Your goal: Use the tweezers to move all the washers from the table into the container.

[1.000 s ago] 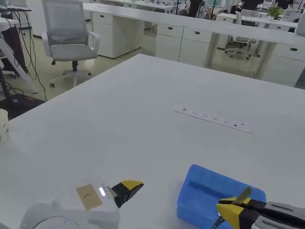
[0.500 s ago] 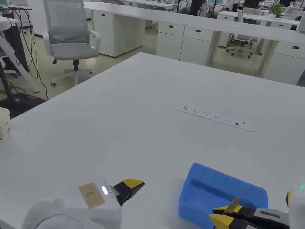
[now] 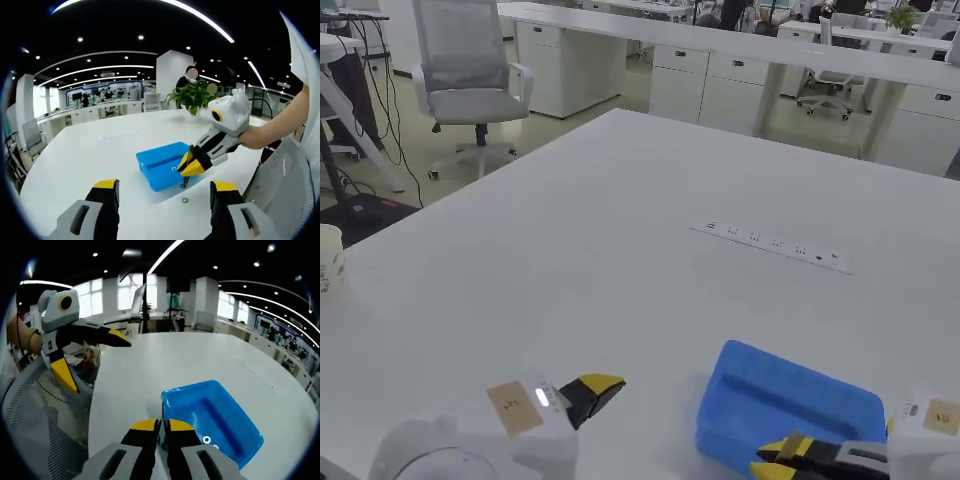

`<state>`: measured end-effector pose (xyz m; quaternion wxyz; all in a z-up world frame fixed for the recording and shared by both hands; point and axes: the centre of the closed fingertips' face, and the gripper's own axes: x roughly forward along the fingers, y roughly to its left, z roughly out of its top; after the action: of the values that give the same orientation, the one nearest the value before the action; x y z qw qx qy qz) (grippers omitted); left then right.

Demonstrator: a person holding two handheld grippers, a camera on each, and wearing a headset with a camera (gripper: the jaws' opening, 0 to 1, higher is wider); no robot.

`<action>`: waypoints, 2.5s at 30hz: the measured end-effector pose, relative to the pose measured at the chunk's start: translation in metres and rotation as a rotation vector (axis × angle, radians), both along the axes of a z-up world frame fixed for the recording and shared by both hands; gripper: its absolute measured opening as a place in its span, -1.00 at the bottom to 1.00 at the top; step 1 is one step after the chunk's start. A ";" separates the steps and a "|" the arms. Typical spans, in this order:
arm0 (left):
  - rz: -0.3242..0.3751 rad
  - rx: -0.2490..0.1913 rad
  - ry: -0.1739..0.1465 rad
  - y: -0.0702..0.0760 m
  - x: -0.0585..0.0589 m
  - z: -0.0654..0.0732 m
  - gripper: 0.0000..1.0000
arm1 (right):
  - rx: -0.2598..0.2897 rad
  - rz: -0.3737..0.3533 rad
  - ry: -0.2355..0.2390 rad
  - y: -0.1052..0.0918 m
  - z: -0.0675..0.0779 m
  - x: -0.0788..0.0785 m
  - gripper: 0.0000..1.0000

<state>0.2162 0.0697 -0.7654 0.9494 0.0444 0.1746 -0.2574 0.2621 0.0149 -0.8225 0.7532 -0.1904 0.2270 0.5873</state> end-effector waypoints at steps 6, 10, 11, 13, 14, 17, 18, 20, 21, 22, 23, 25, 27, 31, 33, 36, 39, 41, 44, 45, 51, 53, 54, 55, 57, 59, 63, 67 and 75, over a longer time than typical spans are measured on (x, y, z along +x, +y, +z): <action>-0.003 -0.002 0.000 -0.001 0.000 0.000 0.50 | -0.008 0.008 -0.003 0.000 -0.001 0.002 -0.93; -0.003 0.000 -0.001 -0.001 0.000 0.000 0.49 | -0.021 0.019 -0.016 0.000 -0.001 0.000 -0.93; -0.003 0.000 0.000 -0.001 0.000 0.000 0.49 | -0.014 0.016 -0.006 0.001 -0.001 0.000 -0.94; -0.003 -0.001 -0.001 0.000 -0.001 0.000 0.49 | -0.003 0.015 0.019 0.001 -0.001 -0.003 -0.94; -0.002 0.000 0.000 0.000 -0.001 0.000 0.49 | -0.001 0.018 0.024 0.001 -0.001 -0.005 -0.94; -0.004 0.001 0.001 -0.001 -0.001 0.000 0.49 | -0.003 0.040 0.045 0.002 -0.001 -0.012 -0.94; -0.005 0.000 0.001 -0.001 -0.001 0.000 0.49 | 0.002 0.045 0.060 0.003 -0.001 -0.015 -0.94; -0.005 0.004 0.004 0.000 -0.001 -0.001 0.49 | 0.022 0.047 0.088 0.003 0.001 -0.019 -0.94; -0.006 0.005 0.004 0.000 -0.001 -0.001 0.49 | 0.023 0.041 0.085 0.002 0.002 -0.019 -0.94; -0.006 0.004 0.004 -0.001 -0.001 -0.001 0.49 | 0.025 0.036 0.083 0.001 0.003 -0.019 -0.94; -0.007 0.004 0.003 -0.001 -0.001 -0.001 0.49 | 0.032 0.024 0.086 0.000 0.004 -0.017 -0.94; -0.007 0.005 0.005 -0.001 -0.001 -0.001 0.49 | 0.045 0.006 0.087 -0.002 0.006 -0.014 -0.93; -0.011 0.006 0.003 -0.002 -0.001 -0.001 0.49 | 0.036 -0.004 0.073 -0.003 0.006 -0.010 -0.93; -0.014 0.010 0.006 -0.002 -0.002 -0.002 0.49 | 0.047 -0.020 0.078 -0.003 0.007 -0.005 -0.93; -0.014 0.010 0.005 -0.002 -0.002 -0.002 0.49 | 0.050 -0.023 0.082 -0.002 0.007 -0.004 -0.93; -0.011 0.002 0.001 -0.002 -0.001 0.000 0.49 | 0.040 -0.015 0.074 0.001 0.004 -0.005 -0.93; -0.007 -0.013 -0.012 -0.002 -0.001 0.003 0.50 | 0.026 -0.011 0.070 0.001 0.000 -0.005 -0.93; -0.002 -0.027 -0.025 -0.002 0.000 0.007 0.52 | 0.021 -0.015 0.079 -0.001 -0.003 -0.004 -0.93; 0.008 -0.046 -0.048 -0.001 0.001 0.012 0.55 | 0.031 -0.023 0.086 -0.001 -0.002 -0.004 -0.93; 0.012 -0.055 -0.056 0.000 0.001 0.015 0.56 | 0.031 -0.022 0.086 -0.002 -0.002 -0.004 -0.93; 0.044 -0.101 -0.108 0.004 0.004 0.027 0.63 | 0.037 -0.068 0.098 -0.004 -0.003 -0.002 -0.96; 0.062 -0.114 -0.114 0.007 0.005 0.028 0.64 | 0.079 -0.144 0.160 -0.006 -0.002 0.002 -0.96; 0.066 -0.121 -0.115 0.008 0.005 0.028 0.65 | 0.095 -0.166 0.177 -0.007 -0.002 0.003 -0.96; 0.070 -0.125 -0.112 0.009 0.005 0.028 0.65 | 0.101 -0.181 0.187 -0.009 -0.002 0.004 -0.96; 0.076 -0.131 -0.106 0.010 0.006 0.027 0.66 | 0.090 -0.181 0.182 -0.010 -0.002 0.004 -0.96; 0.072 -0.133 -0.089 0.009 0.006 0.024 0.67 | 0.073 -0.178 0.173 -0.012 -0.003 0.004 -0.96; 0.056 -0.089 -0.084 0.004 0.004 0.020 0.66 | 0.090 -0.216 0.190 -0.014 0.001 0.004 -0.96; 0.031 -0.095 -0.071 0.001 0.001 0.018 0.67 | 0.128 -0.263 0.198 -0.015 0.015 0.001 -0.96; -0.034 -0.066 -0.069 -0.008 -0.005 0.017 0.64 | 0.218 -0.366 0.190 -0.016 0.051 -0.005 -0.96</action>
<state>0.2114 0.0616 -0.7488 0.9513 0.0247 0.1322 -0.2775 0.2569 -0.0014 -0.7719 0.8385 -0.0072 0.2629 0.4772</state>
